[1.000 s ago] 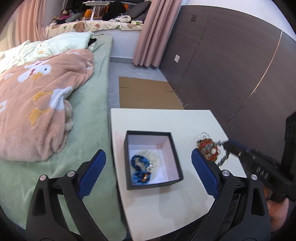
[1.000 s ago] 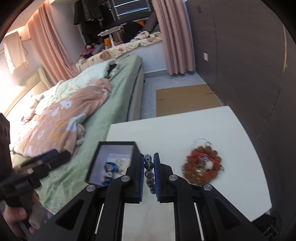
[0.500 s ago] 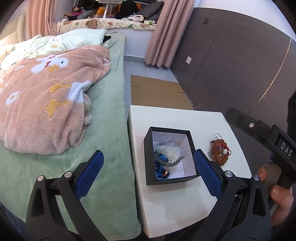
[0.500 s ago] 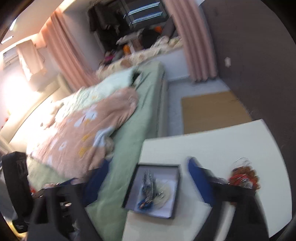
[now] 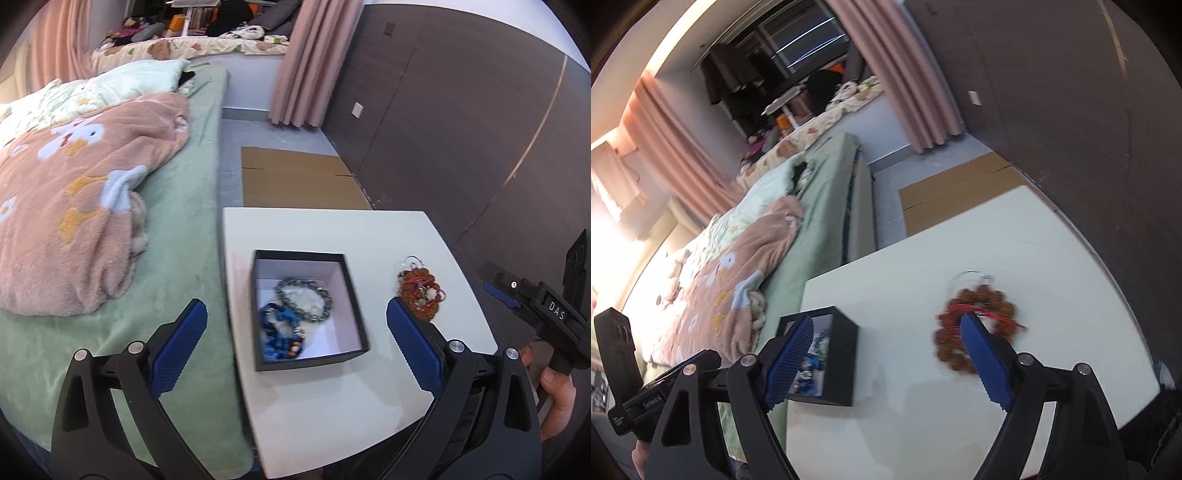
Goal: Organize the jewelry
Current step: 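Lower the grey bracelet into the black box and open the right gripper, then reach the left gripper into the pile and grasp the red-string bracelets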
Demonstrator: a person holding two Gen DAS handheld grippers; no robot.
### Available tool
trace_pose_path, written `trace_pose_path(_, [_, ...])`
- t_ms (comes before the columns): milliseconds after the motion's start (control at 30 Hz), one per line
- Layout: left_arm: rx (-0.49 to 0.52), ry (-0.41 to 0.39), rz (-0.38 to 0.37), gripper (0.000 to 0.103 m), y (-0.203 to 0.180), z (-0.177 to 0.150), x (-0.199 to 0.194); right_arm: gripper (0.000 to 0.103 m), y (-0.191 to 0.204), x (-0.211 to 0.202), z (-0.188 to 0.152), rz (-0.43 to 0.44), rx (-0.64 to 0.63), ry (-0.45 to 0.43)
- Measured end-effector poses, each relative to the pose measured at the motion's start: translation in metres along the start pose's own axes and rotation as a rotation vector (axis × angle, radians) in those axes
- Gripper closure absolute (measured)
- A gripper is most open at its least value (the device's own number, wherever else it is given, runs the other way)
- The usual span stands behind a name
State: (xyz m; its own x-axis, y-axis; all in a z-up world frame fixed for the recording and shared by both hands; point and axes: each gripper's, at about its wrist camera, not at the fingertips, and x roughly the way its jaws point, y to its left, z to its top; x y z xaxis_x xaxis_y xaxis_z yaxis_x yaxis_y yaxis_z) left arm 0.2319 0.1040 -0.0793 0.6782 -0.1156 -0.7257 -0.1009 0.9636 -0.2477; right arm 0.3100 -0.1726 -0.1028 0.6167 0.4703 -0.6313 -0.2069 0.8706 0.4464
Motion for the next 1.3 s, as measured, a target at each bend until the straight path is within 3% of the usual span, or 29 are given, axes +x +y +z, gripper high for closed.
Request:
trace_pose_path(467, [0.139, 0.044, -0.067, 0.006, -0.082, 0.000, 0.033, 0.028, -0.069, -0.019, -0.002, -0.027, 0.081, -0.004])
trace_pose_path(867, [0.211, 0.079, -0.092, 0.006, -0.126, -0.002, 0.067, 0.034, -0.116, -0.010, -0.011, -0.022, 0.114, 0.014])
trace_pose_path(1100, [0.310, 0.105, -0.105, 0.027, -0.159, -0.009, 0.102, 0.039, -0.134, 0.002, -0.022, -0.016, 0.125, 0.027])
trace_pose_path(1300, [0.349, 0.136, -0.108, 0.037, -0.180, -0.012, 0.126, 0.039, -0.135, 0.006, -0.027, 0.009, 0.107, 0.039])
